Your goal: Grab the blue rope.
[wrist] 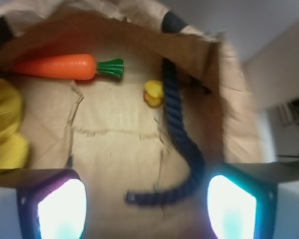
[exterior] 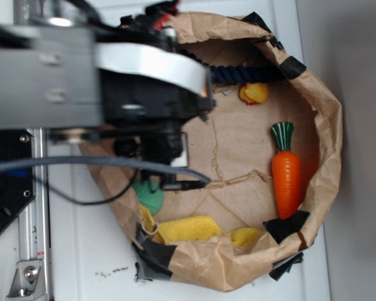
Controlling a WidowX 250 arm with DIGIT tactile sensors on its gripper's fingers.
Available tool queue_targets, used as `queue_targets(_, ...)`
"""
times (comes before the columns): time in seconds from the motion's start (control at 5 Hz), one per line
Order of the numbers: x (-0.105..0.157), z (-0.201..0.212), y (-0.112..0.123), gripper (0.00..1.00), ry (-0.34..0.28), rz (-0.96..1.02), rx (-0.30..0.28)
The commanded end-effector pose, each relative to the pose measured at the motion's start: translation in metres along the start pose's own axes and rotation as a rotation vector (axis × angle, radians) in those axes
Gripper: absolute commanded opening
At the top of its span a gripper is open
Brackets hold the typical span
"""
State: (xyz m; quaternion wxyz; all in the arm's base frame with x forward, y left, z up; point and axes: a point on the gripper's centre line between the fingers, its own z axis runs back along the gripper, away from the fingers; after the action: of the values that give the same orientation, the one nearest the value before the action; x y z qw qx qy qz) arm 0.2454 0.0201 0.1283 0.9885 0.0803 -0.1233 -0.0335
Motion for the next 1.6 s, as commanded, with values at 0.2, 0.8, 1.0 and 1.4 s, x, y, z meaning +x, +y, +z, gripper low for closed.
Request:
queue_targets(0.2, 0.027, -0.066, 0.016, 1.00, 0.086, -0.059, -0.018)
queue_targets(0.8, 0.031, -0.083, 0.047, 1.00, 0.129, -0.079, -0.007)
queue_targets(1.0, 0.033, -0.090, 0.040, 1.00, 0.143, -0.105, -0.009)
queue_targets(1.4, 0.033, -0.098, 0.040, 1.00, 0.174, -0.117, -0.017)
